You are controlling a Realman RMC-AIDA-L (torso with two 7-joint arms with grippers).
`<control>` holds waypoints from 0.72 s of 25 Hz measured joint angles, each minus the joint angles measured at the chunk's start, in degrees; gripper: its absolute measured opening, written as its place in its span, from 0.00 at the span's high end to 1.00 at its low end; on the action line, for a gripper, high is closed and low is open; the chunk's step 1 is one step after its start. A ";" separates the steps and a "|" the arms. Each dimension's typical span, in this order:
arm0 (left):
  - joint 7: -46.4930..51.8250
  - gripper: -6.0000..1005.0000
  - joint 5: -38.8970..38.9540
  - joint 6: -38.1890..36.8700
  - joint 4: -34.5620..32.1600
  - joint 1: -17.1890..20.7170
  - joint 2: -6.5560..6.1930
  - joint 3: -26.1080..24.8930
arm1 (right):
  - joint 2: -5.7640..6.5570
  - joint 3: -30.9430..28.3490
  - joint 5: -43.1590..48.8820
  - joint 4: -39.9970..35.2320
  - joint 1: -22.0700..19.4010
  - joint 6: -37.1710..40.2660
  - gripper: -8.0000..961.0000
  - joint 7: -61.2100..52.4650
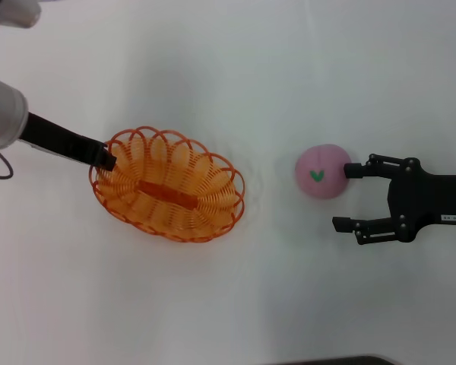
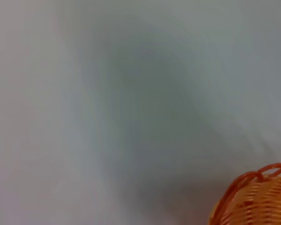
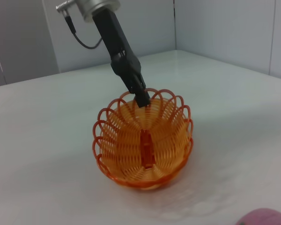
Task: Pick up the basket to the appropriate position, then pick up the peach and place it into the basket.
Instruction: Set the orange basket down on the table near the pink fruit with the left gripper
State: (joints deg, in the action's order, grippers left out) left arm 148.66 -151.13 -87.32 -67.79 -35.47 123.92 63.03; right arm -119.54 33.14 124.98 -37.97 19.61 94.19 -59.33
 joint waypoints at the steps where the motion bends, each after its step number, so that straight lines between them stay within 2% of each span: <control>1: 0.29 0.90 0.21 -0.71 -0.09 -0.12 0.00 -0.81 | 0.00 -0.01 0.00 0.00 -0.03 0.09 0.02 0.00; 9: 3.89 0.92 4.09 -6.07 0.26 -0.03 -0.02 -7.33 | 0.00 0.14 0.00 0.00 0.10 0.39 0.02 -0.63; 18: 7.51 0.92 6.54 -6.90 0.96 2.17 0.16 -9.70 | 0.01 0.17 0.00 0.00 0.48 0.40 0.02 -0.79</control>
State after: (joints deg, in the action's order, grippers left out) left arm 156.17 -144.59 -94.21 -66.83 -33.31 124.09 53.33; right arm -119.53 33.31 124.97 -37.97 20.09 94.59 -60.12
